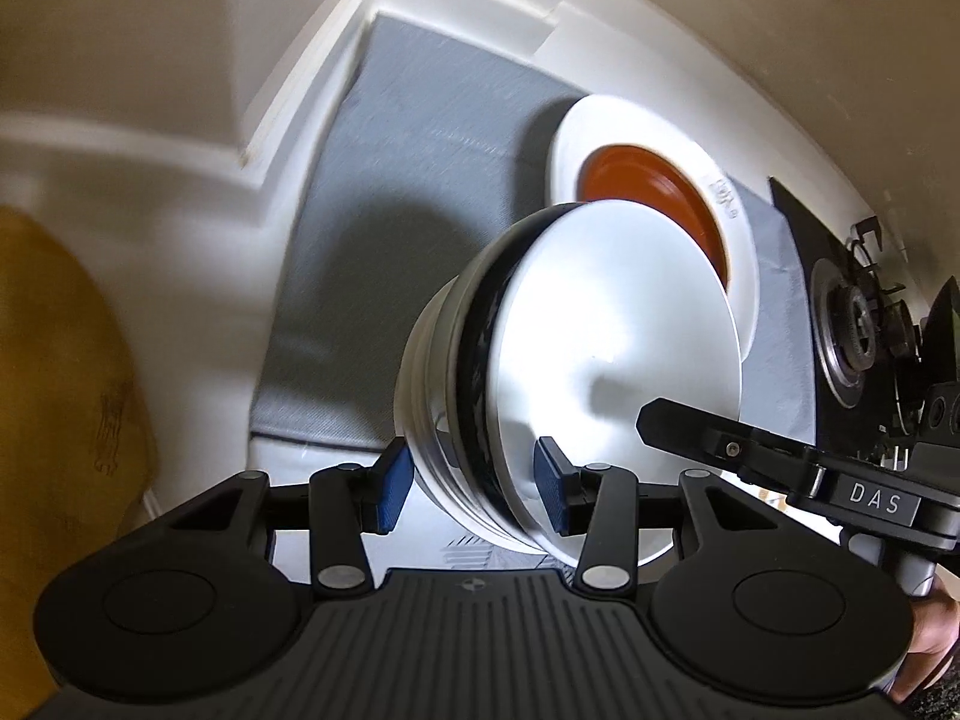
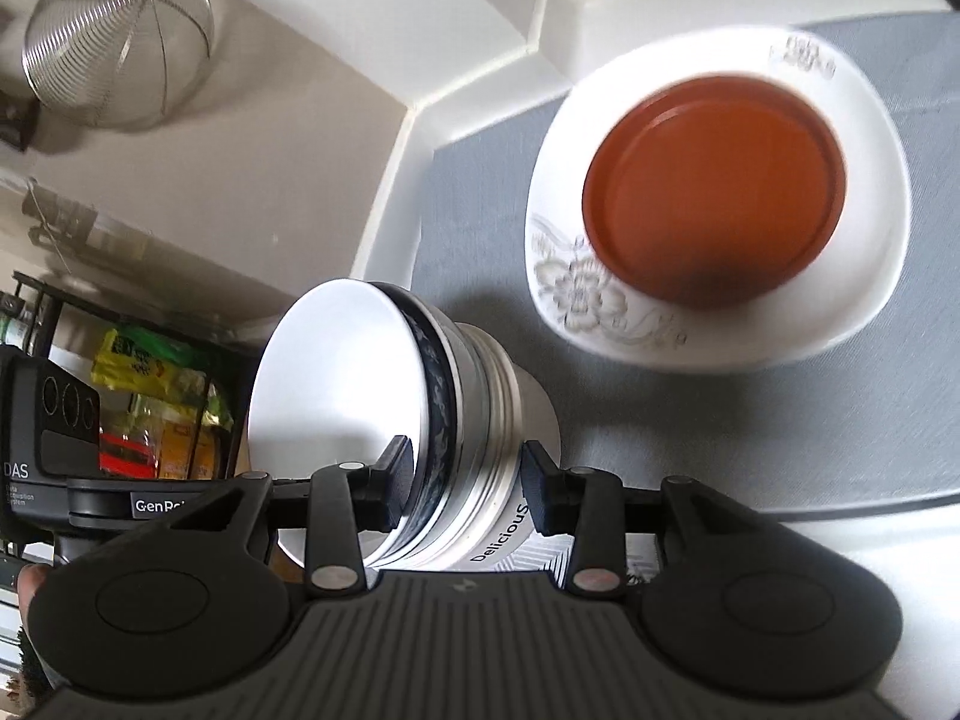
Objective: Organize plates and bowls
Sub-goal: 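Lift the nested bowls with both tools and carry them toward the brown plate, then lower the nested bowls onto the brown plate and open both tools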
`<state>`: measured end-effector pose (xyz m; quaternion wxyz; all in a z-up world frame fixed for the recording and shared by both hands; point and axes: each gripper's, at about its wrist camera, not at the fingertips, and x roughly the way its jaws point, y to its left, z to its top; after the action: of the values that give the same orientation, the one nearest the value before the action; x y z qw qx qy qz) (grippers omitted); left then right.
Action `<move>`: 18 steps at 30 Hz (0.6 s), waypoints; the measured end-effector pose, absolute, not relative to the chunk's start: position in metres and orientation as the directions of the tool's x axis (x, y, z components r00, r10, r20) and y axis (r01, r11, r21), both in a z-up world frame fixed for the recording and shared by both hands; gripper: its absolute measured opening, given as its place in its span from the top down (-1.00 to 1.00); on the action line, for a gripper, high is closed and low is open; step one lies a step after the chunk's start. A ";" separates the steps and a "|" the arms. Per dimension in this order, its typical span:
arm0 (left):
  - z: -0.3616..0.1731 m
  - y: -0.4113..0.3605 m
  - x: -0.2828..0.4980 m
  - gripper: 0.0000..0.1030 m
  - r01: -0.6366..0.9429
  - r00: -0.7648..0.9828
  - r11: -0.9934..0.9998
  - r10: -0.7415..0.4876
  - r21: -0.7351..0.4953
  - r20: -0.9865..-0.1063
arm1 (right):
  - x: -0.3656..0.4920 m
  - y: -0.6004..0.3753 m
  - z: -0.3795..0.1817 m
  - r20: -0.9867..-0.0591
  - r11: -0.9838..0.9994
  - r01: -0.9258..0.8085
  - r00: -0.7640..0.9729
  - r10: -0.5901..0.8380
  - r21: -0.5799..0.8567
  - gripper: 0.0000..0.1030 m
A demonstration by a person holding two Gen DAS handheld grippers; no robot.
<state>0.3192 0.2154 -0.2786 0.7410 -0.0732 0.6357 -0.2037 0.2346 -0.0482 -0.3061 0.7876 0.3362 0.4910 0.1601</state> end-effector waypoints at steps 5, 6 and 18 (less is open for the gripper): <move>-0.264 0.197 0.329 0.09 0.233 0.110 0.887 -0.432 -0.399 -0.895 | 0.238 -0.072 -0.290 -0.654 0.727 0.082 0.515 0.555 0.682 0.16; -0.262 0.193 0.332 0.09 0.242 0.109 0.884 -0.435 -0.401 -0.894 | 0.239 -0.077 -0.287 -0.653 0.730 0.084 0.523 0.548 0.679 0.16; -0.247 0.145 0.379 0.09 0.316 0.089 0.852 -0.464 -0.417 -0.881 | 0.270 -0.131 -0.271 -0.639 0.745 0.109 0.604 0.476 0.658 0.15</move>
<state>0.3787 0.1454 -0.2471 0.7355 -0.0598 0.6206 -0.2651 0.2698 -0.1313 -0.2712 0.8287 0.3396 0.4309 0.1106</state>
